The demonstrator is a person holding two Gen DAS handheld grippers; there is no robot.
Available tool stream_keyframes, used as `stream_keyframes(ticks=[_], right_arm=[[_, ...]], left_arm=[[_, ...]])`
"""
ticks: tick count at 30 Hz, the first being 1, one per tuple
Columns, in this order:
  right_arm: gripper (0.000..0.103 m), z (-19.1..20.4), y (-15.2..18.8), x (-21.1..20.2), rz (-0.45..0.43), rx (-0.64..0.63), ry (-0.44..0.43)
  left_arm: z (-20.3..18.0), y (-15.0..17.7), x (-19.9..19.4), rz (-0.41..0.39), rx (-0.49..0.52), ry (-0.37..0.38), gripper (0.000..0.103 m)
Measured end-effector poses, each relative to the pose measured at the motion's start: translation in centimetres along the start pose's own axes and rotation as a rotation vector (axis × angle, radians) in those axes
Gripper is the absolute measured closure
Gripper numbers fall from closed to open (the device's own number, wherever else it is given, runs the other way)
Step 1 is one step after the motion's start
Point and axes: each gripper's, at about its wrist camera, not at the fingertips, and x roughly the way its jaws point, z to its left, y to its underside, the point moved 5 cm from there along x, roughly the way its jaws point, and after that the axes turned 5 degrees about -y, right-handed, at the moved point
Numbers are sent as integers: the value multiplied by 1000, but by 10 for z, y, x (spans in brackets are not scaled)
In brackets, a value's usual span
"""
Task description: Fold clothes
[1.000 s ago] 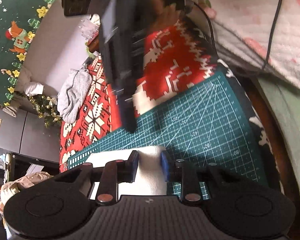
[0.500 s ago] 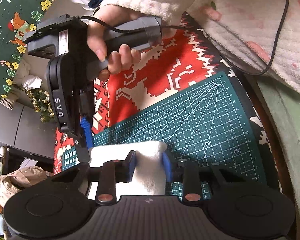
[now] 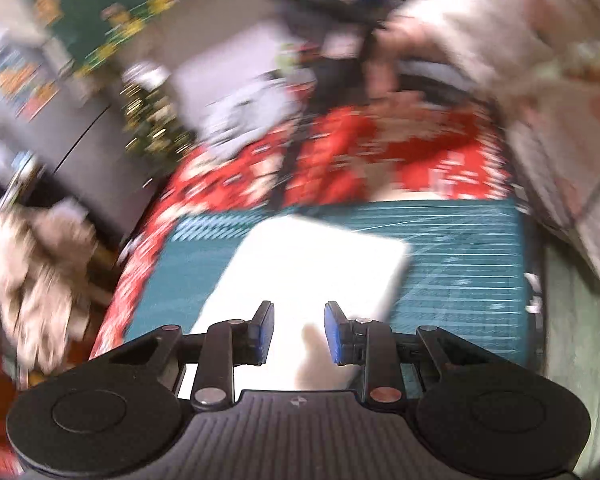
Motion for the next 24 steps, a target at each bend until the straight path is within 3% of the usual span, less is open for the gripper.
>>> stream_keyframes(ticks=[2,4,6,11,14,18,22,24], right_arm=[[89,10,-3,-7,-27,-71,70],[91,33,-6,-9,-49,-143,59],[91,59,-5,0,-41,-215,36],[92,102,5,45,29,-377,50],[91,94,4,57,44,-378,90],[94,72,-2,50,48,-310,131],[90,68,-5,23,39,-287,148],[81,70,-2,10,58,-262,141]], left_arm=[[26,7,6,20,-87,-48,79],[46,12,22,35,-190,-47,92],[59,15,42,42,-281,-32,94],[66,22,79,70,-343,-23,97],[75,42,86,104,-374,-24,98],[105,64,78,105,-544,-17,98],[125,87,66,108,-692,-8,97],[130,99,56,103,-783,12,98]])
